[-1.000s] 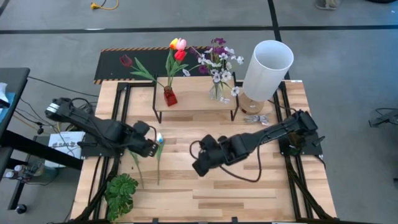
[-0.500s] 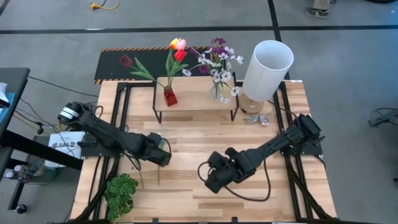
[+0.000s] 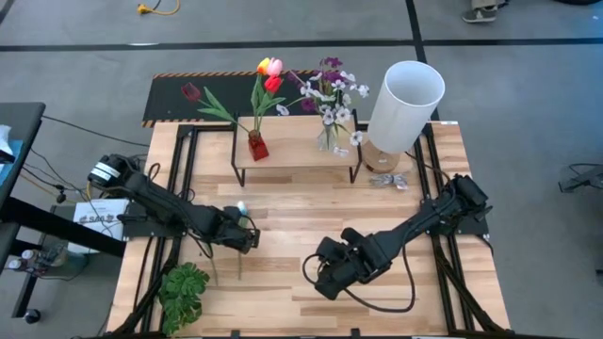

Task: Pick and place flowers into a vace then onto a shelf
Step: Put the right white flower into the red vase on the shelf

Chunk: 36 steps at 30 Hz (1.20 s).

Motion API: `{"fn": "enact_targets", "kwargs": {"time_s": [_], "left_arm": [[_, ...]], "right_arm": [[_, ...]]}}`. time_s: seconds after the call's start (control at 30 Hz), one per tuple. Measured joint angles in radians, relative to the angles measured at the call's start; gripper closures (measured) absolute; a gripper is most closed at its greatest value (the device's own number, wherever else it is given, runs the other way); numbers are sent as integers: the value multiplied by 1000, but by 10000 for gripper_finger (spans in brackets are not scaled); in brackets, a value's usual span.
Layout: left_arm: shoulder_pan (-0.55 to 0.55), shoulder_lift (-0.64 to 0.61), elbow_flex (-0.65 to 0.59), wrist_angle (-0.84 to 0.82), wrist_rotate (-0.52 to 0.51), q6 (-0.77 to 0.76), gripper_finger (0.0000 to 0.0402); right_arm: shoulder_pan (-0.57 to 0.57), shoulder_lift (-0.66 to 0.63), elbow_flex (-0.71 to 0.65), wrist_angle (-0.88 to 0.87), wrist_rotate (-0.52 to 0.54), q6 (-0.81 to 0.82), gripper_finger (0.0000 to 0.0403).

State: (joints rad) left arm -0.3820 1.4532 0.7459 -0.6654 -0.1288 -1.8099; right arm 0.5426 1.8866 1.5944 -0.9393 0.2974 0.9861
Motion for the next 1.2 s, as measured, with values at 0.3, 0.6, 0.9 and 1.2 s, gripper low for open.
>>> {"fn": "enact_targets", "kwargs": {"time_s": [0.3, 0.6, 0.9, 1.2], "left_arm": [[0, 24, -11, 12, -18, -14, 223], [0, 114, 1, 40, -4, 15, 223], [0, 111, -1, 31, -6, 77, 301], [0, 88, -2, 33, -26, 172, 393]], "right_arm": [[-1, 0, 0, 8, 18, -26, 280], [-1, 0, 0, 9, 19, -27, 280], [-1, 0, 0, 9, 40, -29, 281], [-1, 0, 0, 1, 48, -53, 283]]}}
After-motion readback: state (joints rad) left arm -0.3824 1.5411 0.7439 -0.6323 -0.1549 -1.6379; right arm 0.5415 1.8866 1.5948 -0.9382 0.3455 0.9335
